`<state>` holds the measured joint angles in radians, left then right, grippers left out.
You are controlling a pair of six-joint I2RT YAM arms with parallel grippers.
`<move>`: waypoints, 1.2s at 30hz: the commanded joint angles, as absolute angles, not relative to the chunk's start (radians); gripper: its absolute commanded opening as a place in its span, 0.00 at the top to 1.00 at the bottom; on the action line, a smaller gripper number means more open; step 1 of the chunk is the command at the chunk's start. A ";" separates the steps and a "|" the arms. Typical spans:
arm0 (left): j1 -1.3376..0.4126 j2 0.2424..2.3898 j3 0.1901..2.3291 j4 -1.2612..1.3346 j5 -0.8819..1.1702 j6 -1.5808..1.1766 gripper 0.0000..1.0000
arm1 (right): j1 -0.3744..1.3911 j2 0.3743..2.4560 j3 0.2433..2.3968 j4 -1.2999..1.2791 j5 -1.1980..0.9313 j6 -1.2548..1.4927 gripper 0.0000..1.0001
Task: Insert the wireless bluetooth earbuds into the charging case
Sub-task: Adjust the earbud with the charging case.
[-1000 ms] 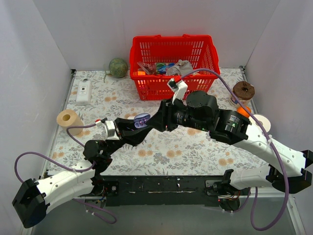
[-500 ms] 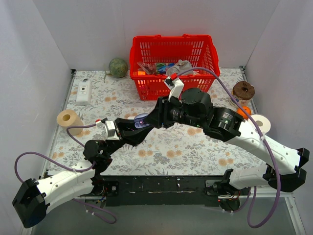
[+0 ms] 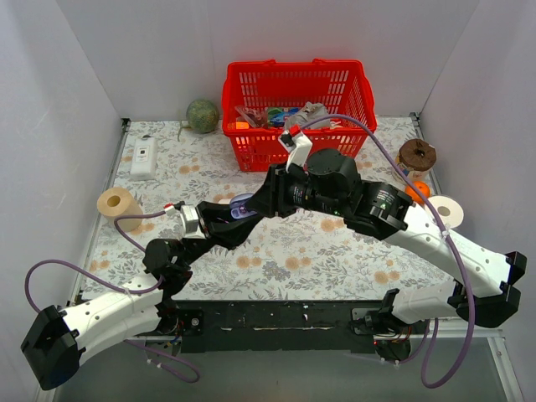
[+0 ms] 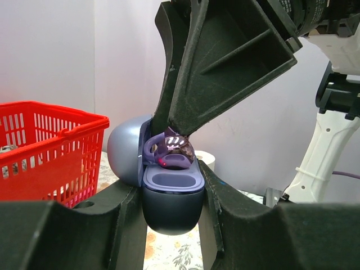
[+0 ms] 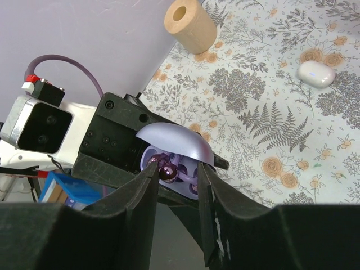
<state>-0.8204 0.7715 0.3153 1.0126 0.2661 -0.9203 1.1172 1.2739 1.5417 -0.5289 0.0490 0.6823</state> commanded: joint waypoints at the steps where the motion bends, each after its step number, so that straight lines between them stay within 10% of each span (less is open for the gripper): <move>1: -0.824 0.778 0.359 0.994 0.284 -0.911 1.00 | 1.115 1.301 1.577 -0.521 0.031 0.667 0.62; 20: -0.824 0.788 0.359 0.989 0.281 -0.945 1.00 | 1.115 1.282 1.555 -0.500 0.031 0.620 0.99; 36: -0.824 0.822 0.385 0.994 0.282 -1.000 1.00 | 1.134 1.233 1.534 -0.394 0.029 0.473 0.99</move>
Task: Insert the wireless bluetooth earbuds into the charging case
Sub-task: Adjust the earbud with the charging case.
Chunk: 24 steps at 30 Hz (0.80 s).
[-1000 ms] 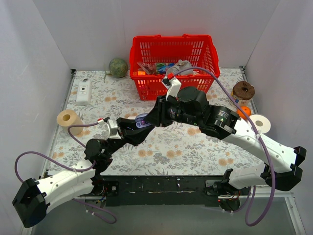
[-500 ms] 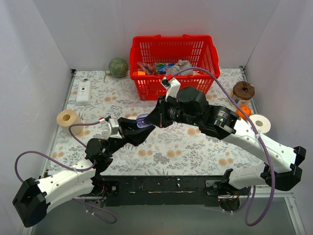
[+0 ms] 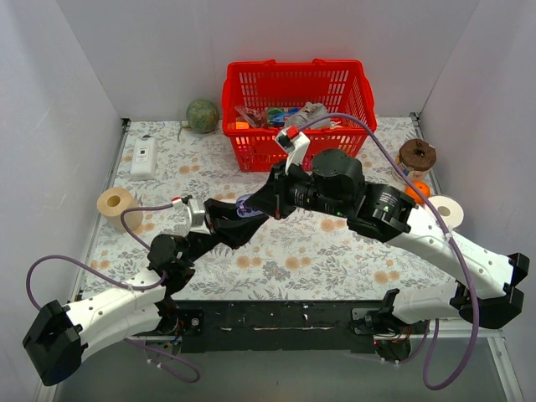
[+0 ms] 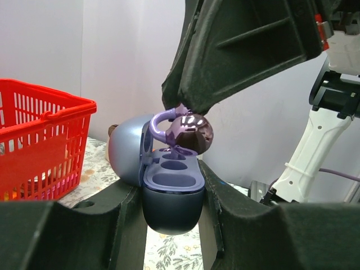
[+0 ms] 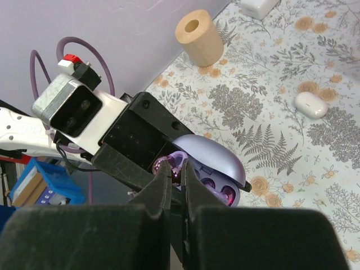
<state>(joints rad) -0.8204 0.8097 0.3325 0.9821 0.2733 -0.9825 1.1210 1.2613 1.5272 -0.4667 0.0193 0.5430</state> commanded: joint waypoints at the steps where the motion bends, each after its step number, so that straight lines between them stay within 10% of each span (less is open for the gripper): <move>1: -0.824 0.825 0.393 0.991 0.282 -1.005 1.00 | 1.144 1.233 1.532 -0.391 0.040 0.462 0.99; 24: -0.824 0.877 0.439 0.994 0.311 -1.040 1.00 | 1.249 1.128 1.325 -0.173 0.314 0.252 0.99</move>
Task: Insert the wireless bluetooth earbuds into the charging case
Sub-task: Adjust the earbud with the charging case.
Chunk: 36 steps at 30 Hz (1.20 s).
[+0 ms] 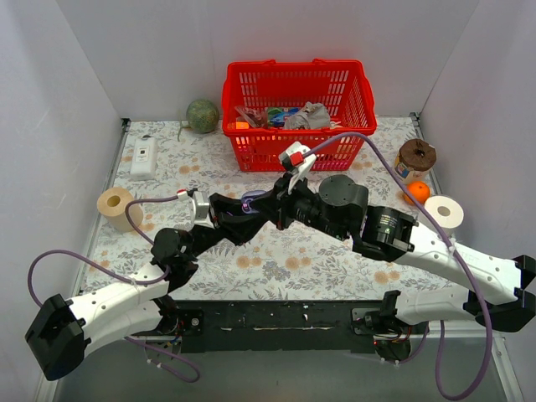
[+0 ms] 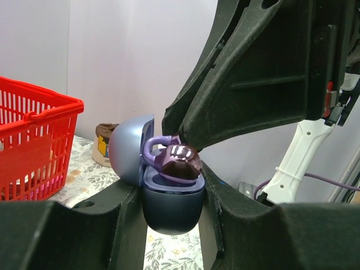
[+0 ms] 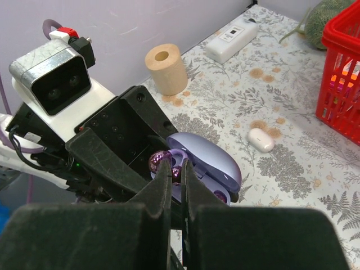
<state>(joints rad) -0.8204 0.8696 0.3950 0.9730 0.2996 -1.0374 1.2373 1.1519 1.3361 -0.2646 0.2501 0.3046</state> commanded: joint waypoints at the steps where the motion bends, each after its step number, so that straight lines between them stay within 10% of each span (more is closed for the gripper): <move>1: -0.824 0.879 0.439 0.997 0.311 -1.043 1.00 | 1.252 1.126 1.319 -0.166 0.321 0.245 0.99; 36: -0.824 0.903 0.465 1.028 0.351 -1.089 1.00 | 1.394 1.063 1.178 0.023 0.540 -0.040 0.99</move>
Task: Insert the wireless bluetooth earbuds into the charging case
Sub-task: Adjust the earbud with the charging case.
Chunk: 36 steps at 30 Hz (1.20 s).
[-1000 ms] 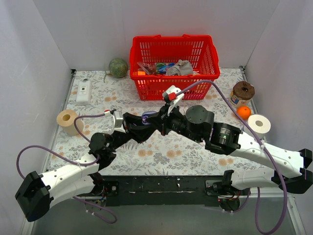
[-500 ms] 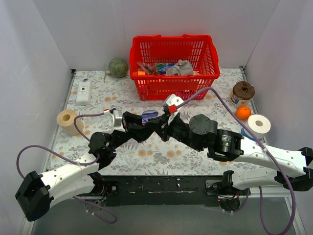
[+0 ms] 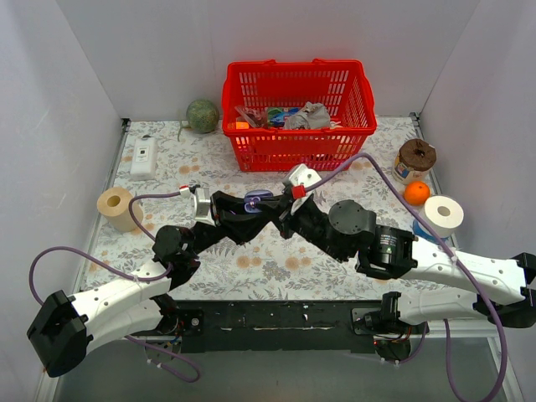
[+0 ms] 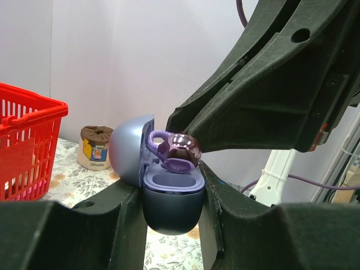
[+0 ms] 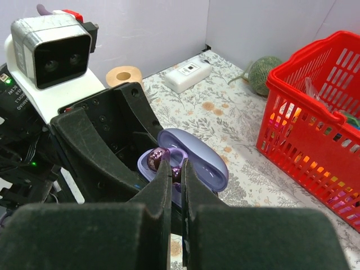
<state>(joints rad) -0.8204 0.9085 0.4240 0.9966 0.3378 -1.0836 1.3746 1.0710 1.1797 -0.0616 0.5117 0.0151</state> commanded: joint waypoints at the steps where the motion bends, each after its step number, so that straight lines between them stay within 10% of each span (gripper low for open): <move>1: -0.824 0.904 0.465 1.029 0.353 -1.089 1.00 | 1.397 1.065 1.177 0.028 0.540 -0.052 0.99; 36: -0.824 0.897 0.465 1.046 0.376 -1.094 1.00 | 1.443 1.085 1.157 0.028 0.609 -0.126 0.99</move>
